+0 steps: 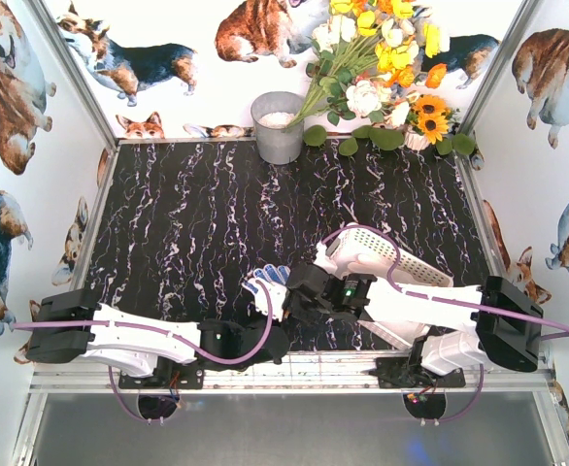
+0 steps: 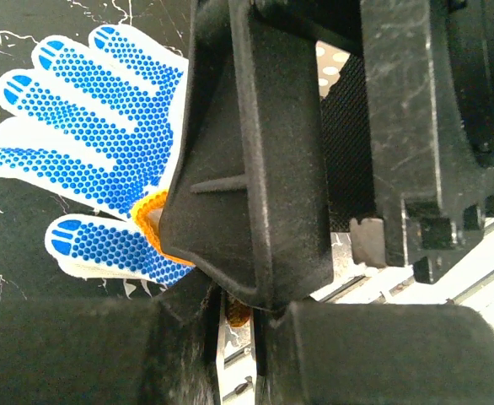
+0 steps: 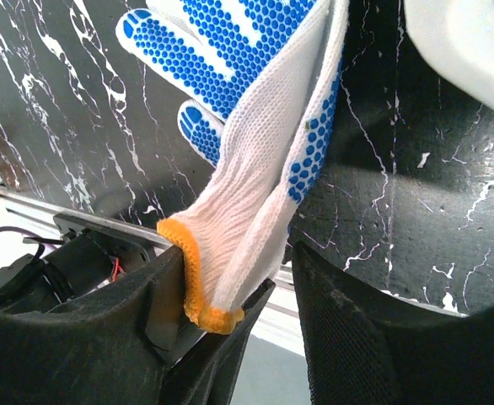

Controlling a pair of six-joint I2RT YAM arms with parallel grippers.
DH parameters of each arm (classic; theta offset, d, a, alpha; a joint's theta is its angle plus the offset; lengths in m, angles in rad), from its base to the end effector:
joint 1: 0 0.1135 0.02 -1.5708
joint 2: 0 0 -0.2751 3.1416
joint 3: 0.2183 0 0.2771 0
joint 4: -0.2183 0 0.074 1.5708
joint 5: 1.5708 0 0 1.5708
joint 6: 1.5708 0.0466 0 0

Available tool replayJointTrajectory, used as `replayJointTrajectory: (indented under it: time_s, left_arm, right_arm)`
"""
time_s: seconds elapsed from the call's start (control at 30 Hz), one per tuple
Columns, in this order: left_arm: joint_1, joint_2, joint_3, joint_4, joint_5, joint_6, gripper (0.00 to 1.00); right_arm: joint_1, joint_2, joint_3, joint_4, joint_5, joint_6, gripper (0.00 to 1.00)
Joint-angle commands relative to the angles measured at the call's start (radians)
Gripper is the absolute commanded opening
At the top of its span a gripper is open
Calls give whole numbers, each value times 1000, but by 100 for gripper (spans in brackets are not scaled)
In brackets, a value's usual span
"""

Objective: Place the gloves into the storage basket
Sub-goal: Pick up the glove from the center of the board.

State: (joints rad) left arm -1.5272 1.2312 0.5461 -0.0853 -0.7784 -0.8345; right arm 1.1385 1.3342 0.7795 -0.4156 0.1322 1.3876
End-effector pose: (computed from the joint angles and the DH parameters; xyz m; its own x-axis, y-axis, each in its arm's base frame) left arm 0.0437 -0.2511 0.1735 -0.5312 0.0713 -0.8442 0.4405 0.8744 -0.2034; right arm 0.1250 0.2562 0.1903 -0.9173 0.3384 -0.2099 0.1816 0.8246 0.5358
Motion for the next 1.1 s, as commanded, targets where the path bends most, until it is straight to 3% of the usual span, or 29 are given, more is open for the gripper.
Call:
replayJointTrajectory:
  time_s: [0.0, 0.2, 0.43, 0.5, 0.57, 0.67, 0.8, 0.9, 1.07]
  left_arm:
    - [4, -22, 26, 39, -23, 2, 0]
    - [4, -22, 30, 44, -20, 12, 0]
    - [4, -36, 24, 38, -20, 8, 0]
    - [4, -46, 22, 30, -23, 12, 0]
    - [4, -63, 22, 17, -26, 18, 18]
    - [6, -99, 20, -32, -51, 21, 55]
    - [16, -166, 12, -97, -80, 38, 80]
    - [23, -238, -5, -108, -81, 84, 91]
    - [91, -372, -17, -254, -125, 61, 95]
  right_arm:
    - [13, 13, 27, 1, 38, 1, 51]
    - [26, 58, 54, -5, 41, -12, 37]
    - [26, 47, 43, -11, 69, -12, 1]
    - [26, 33, 41, -19, 83, -10, 0]
    - [27, 23, 41, -27, 98, -9, 0]
    - [24, 8, 44, -38, 134, -13, 0]
    - [-4, -12, 41, -30, 129, -64, 0]
    - [-50, -23, 33, -16, 77, -93, 0]
    - [-125, -31, 39, 13, -15, -154, 0]
